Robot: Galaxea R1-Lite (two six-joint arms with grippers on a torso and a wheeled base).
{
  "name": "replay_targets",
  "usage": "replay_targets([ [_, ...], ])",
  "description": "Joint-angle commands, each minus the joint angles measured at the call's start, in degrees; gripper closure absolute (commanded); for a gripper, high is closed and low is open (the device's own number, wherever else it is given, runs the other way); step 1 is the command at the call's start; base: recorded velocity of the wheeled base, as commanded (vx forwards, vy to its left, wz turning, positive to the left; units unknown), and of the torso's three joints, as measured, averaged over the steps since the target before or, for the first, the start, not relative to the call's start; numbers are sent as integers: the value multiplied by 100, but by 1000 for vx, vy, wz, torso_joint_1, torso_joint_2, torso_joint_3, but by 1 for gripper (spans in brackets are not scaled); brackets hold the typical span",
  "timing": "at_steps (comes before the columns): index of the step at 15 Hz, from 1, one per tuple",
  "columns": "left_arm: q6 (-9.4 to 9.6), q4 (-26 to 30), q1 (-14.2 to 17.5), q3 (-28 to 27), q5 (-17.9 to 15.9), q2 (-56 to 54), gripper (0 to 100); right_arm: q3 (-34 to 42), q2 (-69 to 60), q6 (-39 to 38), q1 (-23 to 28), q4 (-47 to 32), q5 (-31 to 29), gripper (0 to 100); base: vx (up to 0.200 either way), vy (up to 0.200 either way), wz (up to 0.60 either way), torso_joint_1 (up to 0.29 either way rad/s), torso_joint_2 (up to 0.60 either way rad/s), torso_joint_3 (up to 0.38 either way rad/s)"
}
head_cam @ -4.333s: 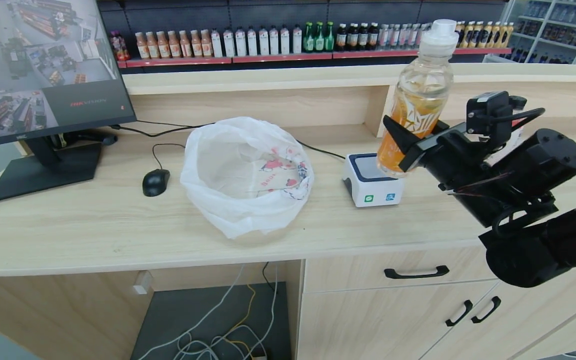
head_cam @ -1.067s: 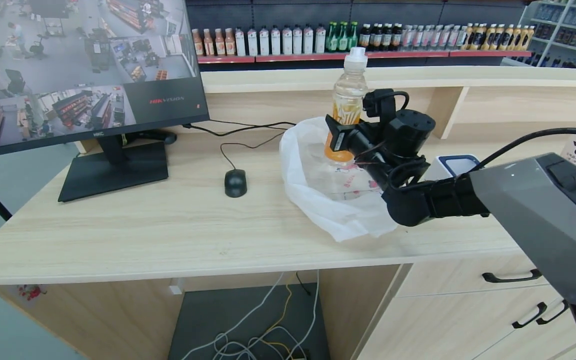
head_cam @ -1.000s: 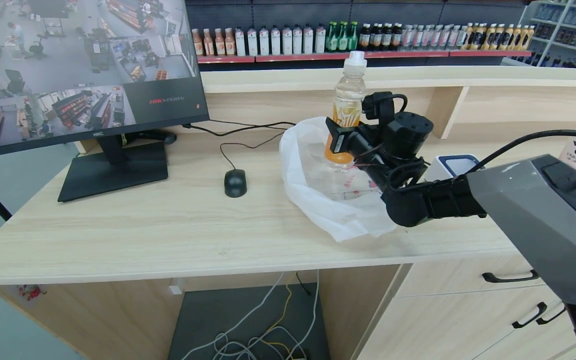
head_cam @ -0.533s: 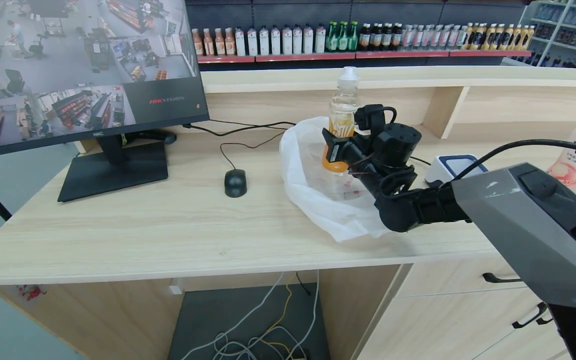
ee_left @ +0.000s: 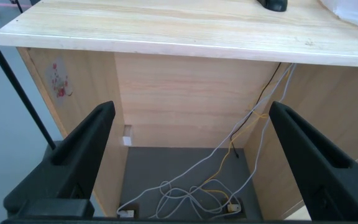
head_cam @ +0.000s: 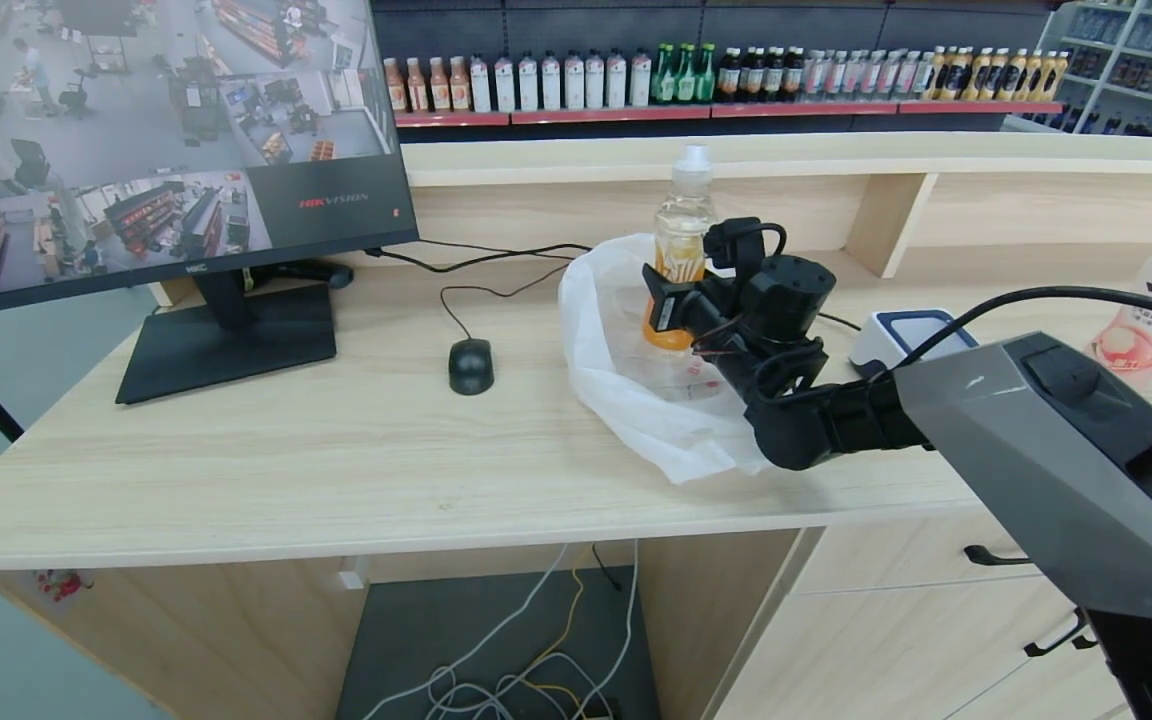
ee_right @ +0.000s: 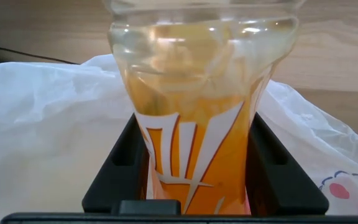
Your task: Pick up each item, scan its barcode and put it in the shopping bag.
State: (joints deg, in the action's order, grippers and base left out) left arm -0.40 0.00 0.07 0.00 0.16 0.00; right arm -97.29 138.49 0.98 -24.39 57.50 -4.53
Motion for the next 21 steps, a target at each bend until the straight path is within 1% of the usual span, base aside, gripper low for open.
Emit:
replay_targets([
  [1,-4,0,1,0,2,0,0,17,47,-1,-4,-11,-4,100,0,0,0,0,0,0],
  [16,-4,0,1,0,2,0,0,290,135,8,-22,24,-4,100,0,0,0,0,0,0],
  [17,-4,0,1,0,11,0,0,290,135,8,-22,24,-4,0,0,0,0,0,0,0],
  [21,-4,0,1,0,11,0,0,360,91,-1,-4,182,-4,0,0,0,0,0,0,0],
])
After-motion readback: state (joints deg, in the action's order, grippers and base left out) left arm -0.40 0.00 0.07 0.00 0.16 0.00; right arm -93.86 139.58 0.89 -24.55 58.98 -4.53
